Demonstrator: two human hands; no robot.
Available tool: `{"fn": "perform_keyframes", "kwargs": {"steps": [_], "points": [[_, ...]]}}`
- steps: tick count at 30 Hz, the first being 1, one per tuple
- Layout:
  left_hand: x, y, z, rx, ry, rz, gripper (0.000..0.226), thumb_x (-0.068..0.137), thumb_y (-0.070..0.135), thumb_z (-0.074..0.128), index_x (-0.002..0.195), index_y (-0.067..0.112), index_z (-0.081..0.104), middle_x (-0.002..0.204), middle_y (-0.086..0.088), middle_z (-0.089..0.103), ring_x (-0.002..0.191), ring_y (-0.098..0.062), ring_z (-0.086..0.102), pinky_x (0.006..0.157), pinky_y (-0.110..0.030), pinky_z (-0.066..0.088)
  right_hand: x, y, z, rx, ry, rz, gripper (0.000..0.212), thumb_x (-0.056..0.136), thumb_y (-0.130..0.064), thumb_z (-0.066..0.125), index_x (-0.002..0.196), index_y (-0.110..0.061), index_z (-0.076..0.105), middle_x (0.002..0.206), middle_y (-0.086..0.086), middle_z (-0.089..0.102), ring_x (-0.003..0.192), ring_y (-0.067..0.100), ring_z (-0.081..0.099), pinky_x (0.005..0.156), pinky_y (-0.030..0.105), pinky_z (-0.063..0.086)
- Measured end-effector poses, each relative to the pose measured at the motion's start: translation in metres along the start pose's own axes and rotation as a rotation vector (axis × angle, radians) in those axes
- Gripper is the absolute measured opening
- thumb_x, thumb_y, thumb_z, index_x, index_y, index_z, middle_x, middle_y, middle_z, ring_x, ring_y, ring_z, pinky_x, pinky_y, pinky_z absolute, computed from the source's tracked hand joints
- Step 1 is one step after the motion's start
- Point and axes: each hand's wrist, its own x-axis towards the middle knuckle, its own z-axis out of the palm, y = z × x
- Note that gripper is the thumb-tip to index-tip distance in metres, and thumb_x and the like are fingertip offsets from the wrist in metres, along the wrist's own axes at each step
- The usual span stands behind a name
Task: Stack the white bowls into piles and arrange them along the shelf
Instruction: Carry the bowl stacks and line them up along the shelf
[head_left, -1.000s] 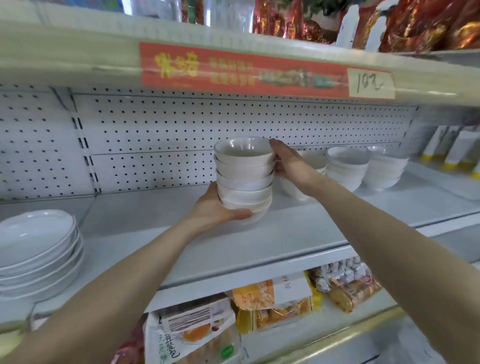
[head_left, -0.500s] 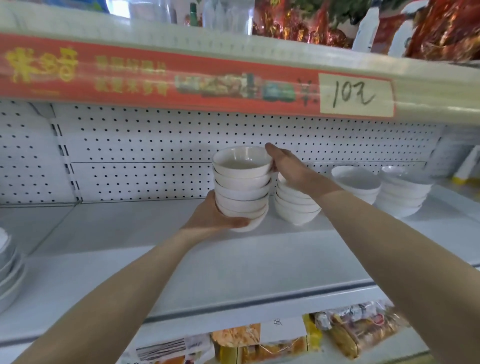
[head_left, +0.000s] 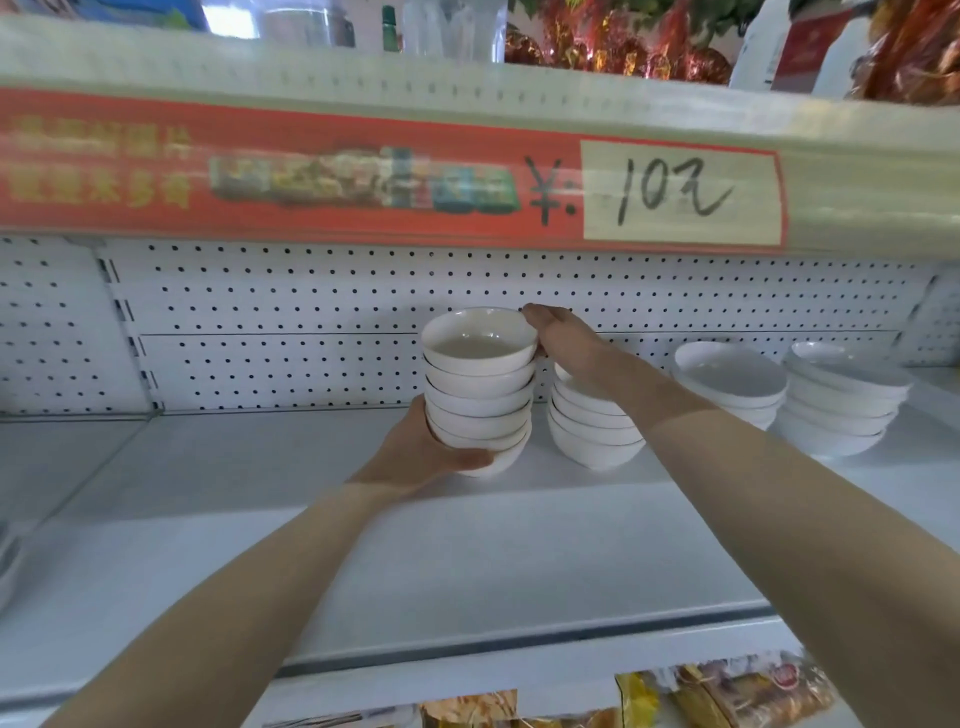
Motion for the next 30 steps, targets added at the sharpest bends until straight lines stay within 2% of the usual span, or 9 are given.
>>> {"fn": "perform_keyframes", "kwargs": {"steps": [3, 7, 11, 14, 16, 20, 25, 27, 30], "points": [[0.001, -0.002, -0.003, 0.010, 0.016, -0.040, 0.083, 0.054, 0.041, 0.093, 0.128, 0.040, 0.054, 0.120, 0.016, 0.067, 0.115, -0.007, 0.062, 0.102, -0.046, 0.047, 0.003, -0.002, 0.002, -0.018, -0.018, -0.011, 0.043, 0.100, -0.037, 0.029, 0.096, -0.003, 0.056, 0.094, 0.015, 0.063, 0.087, 0.024, 0.054, 0.079, 0.038, 0.039], [0.004, -0.011, -0.008, 0.016, 0.016, -0.062, 0.098, 0.047, 0.053, 0.095, 0.132, 0.037, 0.048, 0.125, 0.014, 0.065, 0.119, -0.010, 0.060, 0.102, -0.047, 0.047, 0.010, 0.003, 0.004, 0.006, -0.013, -0.037, 0.030, 0.100, -0.031, 0.030, 0.083, -0.013, 0.047, 0.080, 0.006, 0.054, 0.079, 0.020, 0.047, 0.073, 0.035, 0.034], [0.003, -0.007, -0.008, 0.034, 0.023, -0.027, 0.080, 0.054, 0.040, 0.094, 0.121, 0.049, 0.053, 0.122, 0.014, 0.066, 0.117, -0.008, 0.061, 0.102, -0.045, 0.048, 0.014, 0.006, 0.007, 0.015, 0.020, -0.040, 0.035, 0.102, -0.032, 0.031, 0.074, -0.014, 0.043, 0.073, 0.001, 0.051, 0.073, 0.021, 0.045, 0.069, 0.033, 0.033], [0.003, -0.004, -0.005, 0.019, 0.026, -0.002, 0.074, 0.057, 0.030, 0.093, 0.120, 0.046, 0.056, 0.120, 0.012, 0.068, 0.115, -0.009, 0.062, 0.102, -0.046, 0.048, 0.014, 0.007, 0.008, 0.022, 0.017, -0.043, 0.032, 0.100, -0.031, 0.031, 0.079, -0.012, 0.045, 0.073, 0.002, 0.051, 0.071, 0.019, 0.044, 0.067, 0.033, 0.032], [0.002, -0.004, -0.002, 0.008, 0.041, 0.002, 0.072, 0.057, 0.028, 0.092, 0.118, 0.046, 0.058, 0.119, 0.012, 0.068, 0.115, -0.009, 0.063, 0.102, -0.047, 0.048, 0.014, 0.005, 0.008, 0.034, 0.003, -0.046, 0.032, 0.096, -0.033, 0.032, 0.081, -0.010, 0.048, 0.074, 0.003, 0.052, 0.072, 0.020, 0.044, 0.068, 0.034, 0.032], [-0.002, -0.003, 0.003, 0.017, 0.092, -0.036, 0.070, 0.055, 0.033, 0.093, 0.113, 0.051, 0.058, 0.115, 0.016, 0.069, 0.111, -0.005, 0.064, 0.101, -0.045, 0.049, 0.012, 0.003, 0.008, 0.044, -0.014, -0.047, 0.054, 0.081, -0.044, 0.031, 0.096, 0.002, 0.055, 0.083, 0.007, 0.056, 0.078, 0.020, 0.048, 0.073, 0.036, 0.035], [-0.004, -0.003, 0.005, 0.048, 0.100, -0.080, 0.087, 0.049, 0.049, 0.093, 0.126, 0.041, 0.053, 0.120, 0.017, 0.067, 0.115, -0.007, 0.062, 0.101, -0.044, 0.049, 0.009, 0.004, 0.007, 0.036, -0.023, -0.049, 0.058, 0.080, -0.045, 0.030, 0.103, 0.002, 0.055, 0.084, 0.006, 0.055, 0.078, 0.020, 0.047, 0.072, 0.036, 0.035], [-0.005, -0.001, 0.006, 0.068, 0.108, -0.087, 0.082, 0.053, 0.043, 0.093, 0.125, 0.040, 0.054, 0.118, 0.019, 0.067, 0.112, -0.004, 0.062, 0.099, -0.042, 0.050, 0.009, 0.005, 0.006, 0.043, -0.021, -0.041, 0.054, 0.078, -0.046, 0.031, 0.095, 0.000, 0.053, 0.084, 0.007, 0.054, 0.078, 0.020, 0.046, 0.072, 0.037, 0.035], [-0.006, 0.001, 0.008, 0.073, 0.098, -0.071, 0.072, 0.059, 0.031, 0.091, 0.122, 0.037, 0.057, 0.114, 0.018, 0.069, 0.108, -0.001, 0.063, 0.098, -0.038, 0.051, 0.011, 0.008, 0.006, 0.053, -0.014, -0.031, 0.056, 0.077, -0.046, 0.031, 0.096, 0.003, 0.052, 0.084, 0.006, 0.052, 0.077, 0.020, 0.043, 0.073, 0.037, 0.034]]}}
